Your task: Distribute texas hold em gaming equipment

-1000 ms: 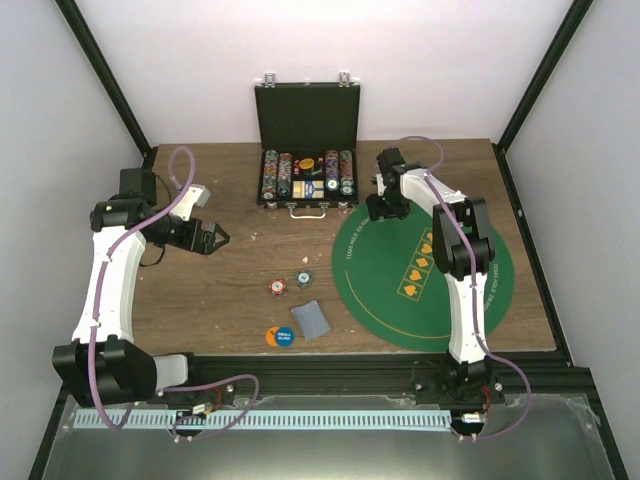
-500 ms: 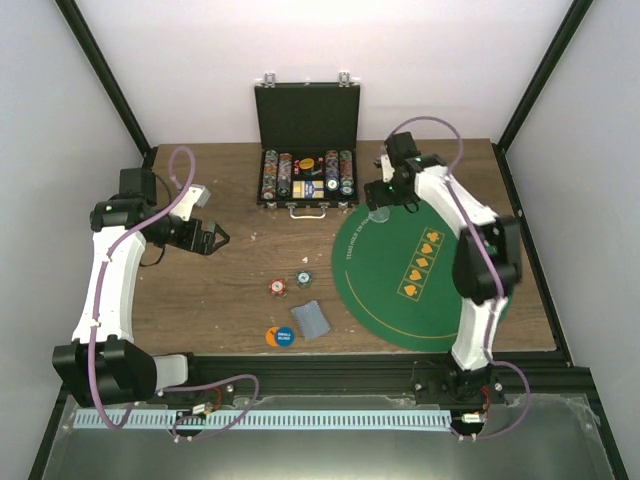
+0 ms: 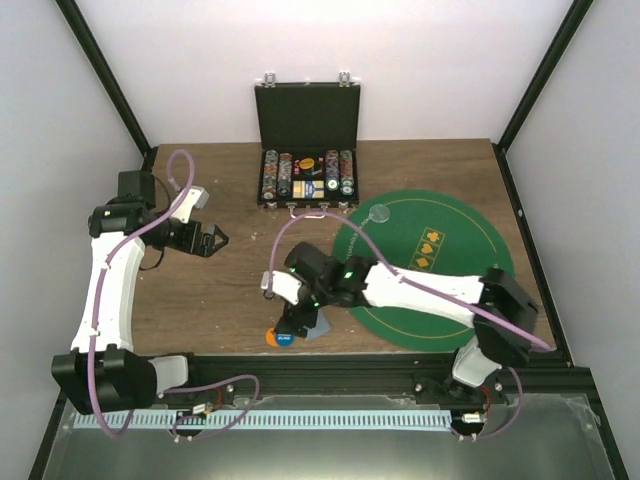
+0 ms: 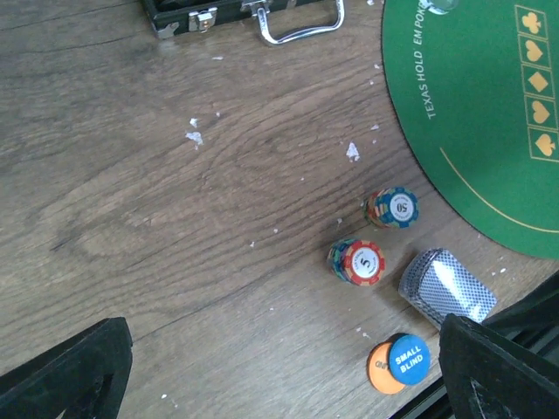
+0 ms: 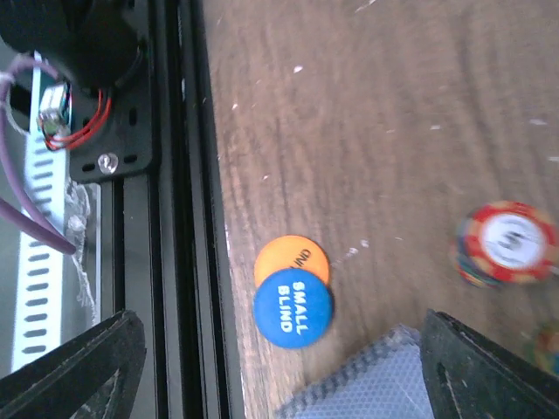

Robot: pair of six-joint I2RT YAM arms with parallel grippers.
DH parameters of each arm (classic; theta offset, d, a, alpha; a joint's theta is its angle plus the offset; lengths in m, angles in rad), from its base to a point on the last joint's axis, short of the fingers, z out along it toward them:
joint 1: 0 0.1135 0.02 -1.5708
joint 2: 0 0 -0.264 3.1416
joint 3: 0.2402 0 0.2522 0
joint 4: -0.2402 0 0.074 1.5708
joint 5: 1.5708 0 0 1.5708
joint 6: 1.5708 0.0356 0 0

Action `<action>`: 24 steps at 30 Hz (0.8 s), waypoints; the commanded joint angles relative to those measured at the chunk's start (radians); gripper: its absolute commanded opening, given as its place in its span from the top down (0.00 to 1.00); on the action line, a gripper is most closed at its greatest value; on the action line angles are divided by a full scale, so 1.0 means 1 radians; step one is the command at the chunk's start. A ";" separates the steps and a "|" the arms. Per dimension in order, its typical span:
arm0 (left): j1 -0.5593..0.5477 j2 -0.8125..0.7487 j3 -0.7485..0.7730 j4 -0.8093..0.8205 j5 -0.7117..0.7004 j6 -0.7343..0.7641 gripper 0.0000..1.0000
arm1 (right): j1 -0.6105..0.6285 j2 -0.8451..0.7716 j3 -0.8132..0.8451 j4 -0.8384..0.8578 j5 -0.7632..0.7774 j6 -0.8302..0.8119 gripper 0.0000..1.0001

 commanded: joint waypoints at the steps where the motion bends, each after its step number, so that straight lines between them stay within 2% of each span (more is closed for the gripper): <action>1: -0.003 -0.050 -0.032 0.015 -0.044 -0.021 0.03 | 0.071 0.100 0.021 0.092 0.032 -0.098 0.14; 8: -0.004 -0.056 -0.054 0.021 -0.061 -0.023 0.03 | 0.118 0.248 0.042 0.067 0.065 -0.178 0.16; 19: -0.004 -0.038 -0.044 0.021 -0.061 -0.011 0.03 | 0.138 0.356 0.096 0.012 0.134 -0.245 0.16; 24: -0.004 -0.037 -0.044 0.019 -0.060 -0.008 0.03 | 0.147 0.370 0.105 -0.008 0.149 -0.254 0.21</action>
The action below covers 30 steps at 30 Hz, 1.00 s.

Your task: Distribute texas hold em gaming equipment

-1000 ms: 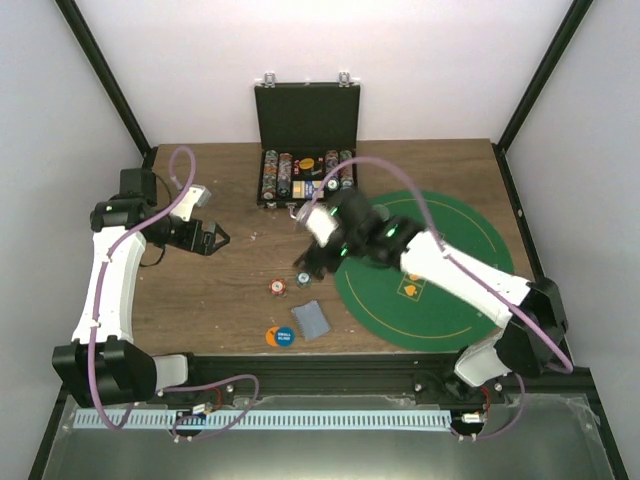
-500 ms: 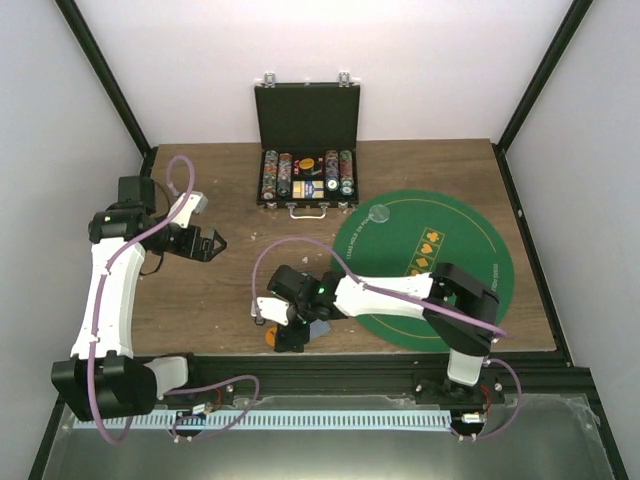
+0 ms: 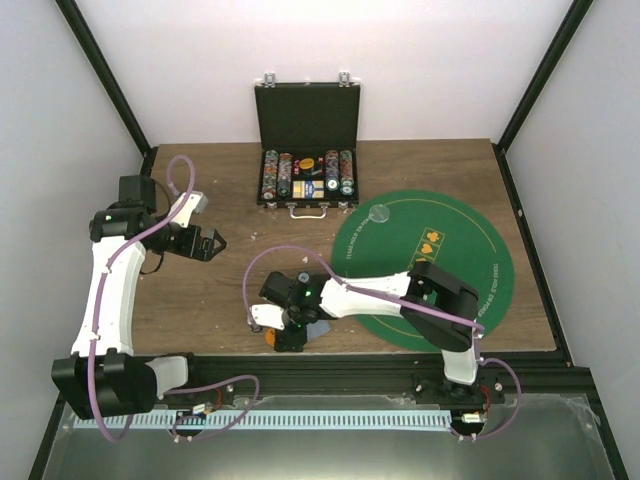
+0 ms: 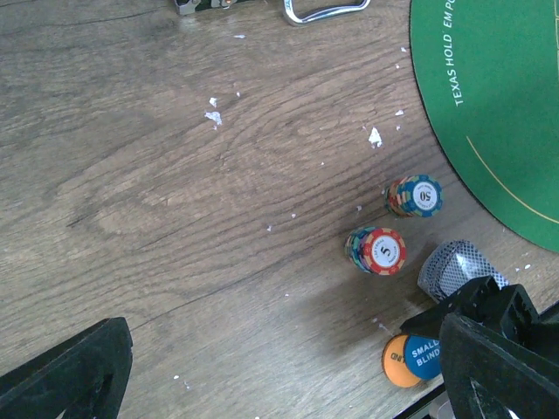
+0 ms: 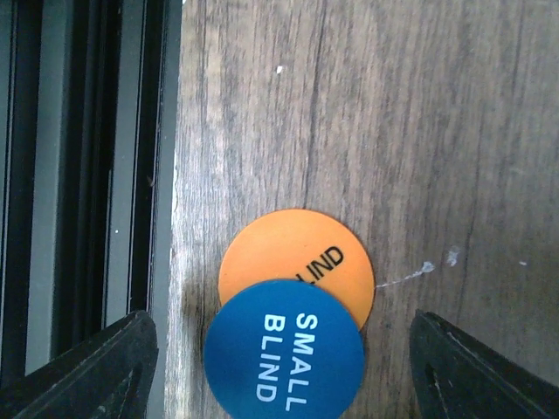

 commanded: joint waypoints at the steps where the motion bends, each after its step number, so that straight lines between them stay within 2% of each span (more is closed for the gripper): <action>1: -0.004 0.001 0.003 0.007 0.002 0.010 0.03 | 0.019 0.017 0.038 -0.032 0.032 -0.025 0.21; 11: -0.004 -0.002 0.001 0.004 0.003 0.018 0.03 | 0.031 0.051 0.037 -0.059 0.060 -0.018 0.34; 15: -0.004 -0.001 0.000 0.004 0.005 0.020 0.03 | 0.031 0.057 0.033 -0.070 0.076 -0.011 0.42; 19: -0.004 0.000 0.004 0.002 0.005 0.022 0.03 | 0.033 0.050 0.032 -0.088 0.093 -0.001 0.45; 24: -0.004 0.001 0.006 0.001 0.009 0.022 0.03 | 0.050 0.041 0.040 -0.089 0.084 0.008 0.58; 30: -0.003 0.002 0.009 -0.001 0.011 0.021 0.03 | 0.061 0.014 0.067 -0.085 0.063 0.019 0.65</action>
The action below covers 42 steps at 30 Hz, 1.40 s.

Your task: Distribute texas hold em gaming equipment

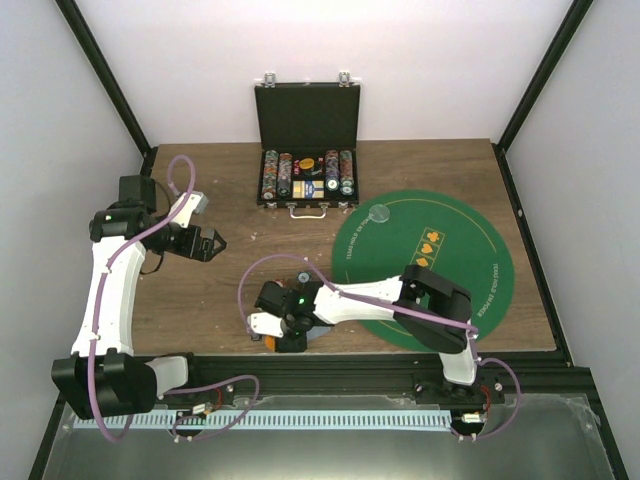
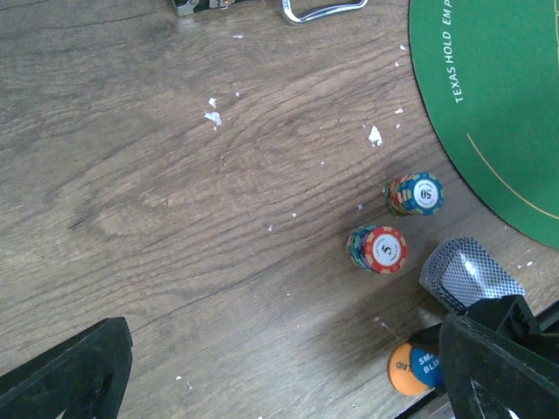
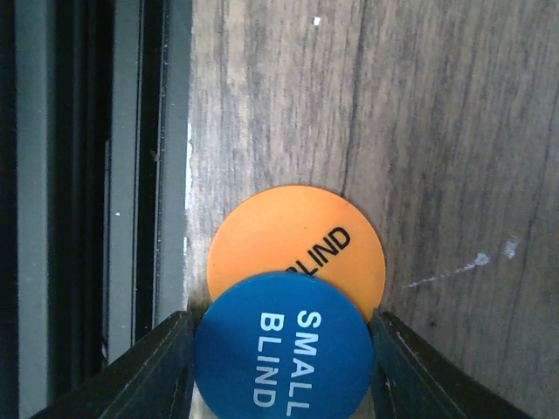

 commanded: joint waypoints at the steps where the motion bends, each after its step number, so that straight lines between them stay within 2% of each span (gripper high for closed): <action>1: -0.003 0.003 0.010 0.000 0.013 0.008 0.03 | 0.019 -0.032 0.045 -0.023 -0.015 0.018 0.66; 16: -0.003 0.006 0.012 -0.003 0.021 0.015 0.03 | 0.016 -0.129 0.079 0.012 -0.037 0.061 0.69; 21: -0.004 0.009 0.019 -0.003 0.028 0.013 0.03 | -0.072 -0.253 0.102 0.025 -0.107 0.155 0.70; 24: -0.003 0.006 0.020 -0.006 0.031 0.016 0.03 | -0.181 -0.361 0.056 0.024 -0.129 0.223 0.70; 28: -0.003 0.004 0.019 -0.006 0.034 0.018 0.03 | -0.411 -0.509 -0.046 -0.003 -0.142 0.290 0.71; 32: -0.004 0.007 0.019 -0.008 0.044 0.021 0.03 | -0.717 -0.569 -0.105 -0.050 -0.121 0.328 0.71; 35: -0.008 0.012 0.023 -0.014 0.067 0.025 0.03 | -0.999 -0.554 -0.117 -0.044 -0.117 0.362 0.71; 37: -0.014 0.013 0.025 -0.021 0.076 0.028 0.04 | -1.127 -0.518 -0.108 -0.031 -0.103 0.393 0.71; 39: -0.025 0.014 0.025 -0.026 0.076 0.032 0.04 | -1.200 -0.480 -0.085 -0.038 -0.097 0.422 0.71; 42: -0.050 0.016 0.025 -0.029 0.077 0.035 0.04 | -1.234 -0.445 -0.073 -0.029 -0.012 0.435 0.71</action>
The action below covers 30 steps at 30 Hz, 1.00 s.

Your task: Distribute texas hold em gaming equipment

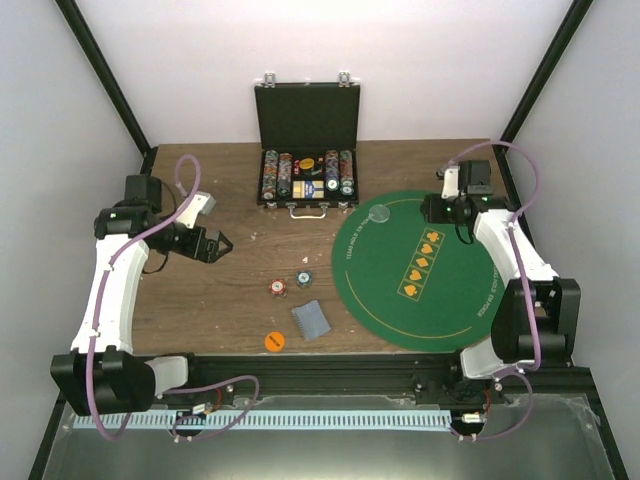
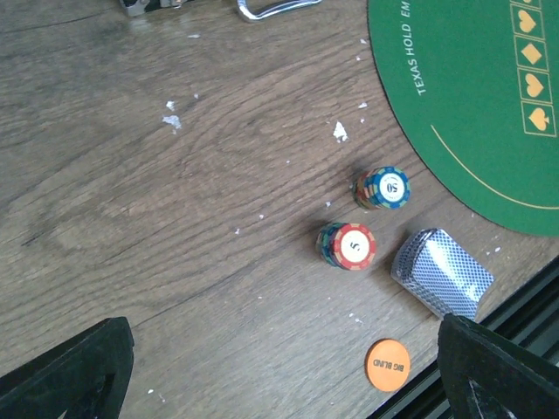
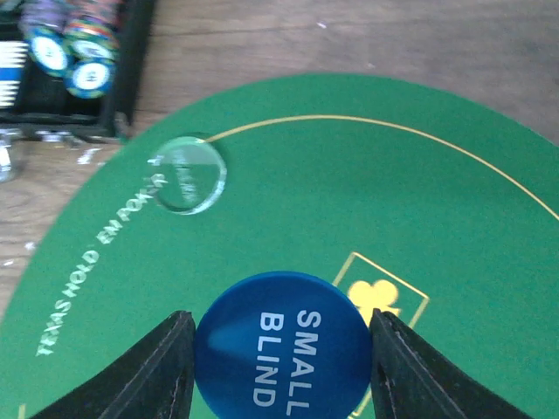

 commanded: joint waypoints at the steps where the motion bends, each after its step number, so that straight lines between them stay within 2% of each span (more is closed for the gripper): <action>1: -0.036 0.006 0.021 -0.018 0.026 0.023 0.04 | -0.036 0.041 0.035 -0.017 0.086 0.056 0.71; 7: -0.084 0.026 0.023 -0.026 0.016 0.028 0.05 | -0.188 0.082 -0.003 0.089 0.082 0.096 0.71; 14: -0.170 0.003 0.006 -0.088 0.014 0.105 0.05 | -0.284 0.308 0.070 0.119 0.085 0.097 0.72; 19: -0.311 -0.043 -0.037 -0.127 -0.044 0.148 0.07 | -0.323 0.367 0.086 0.108 0.131 0.072 0.73; 30: -0.585 -0.030 -0.141 -0.140 -0.083 0.148 0.12 | -0.369 0.423 0.107 0.064 0.193 0.060 0.73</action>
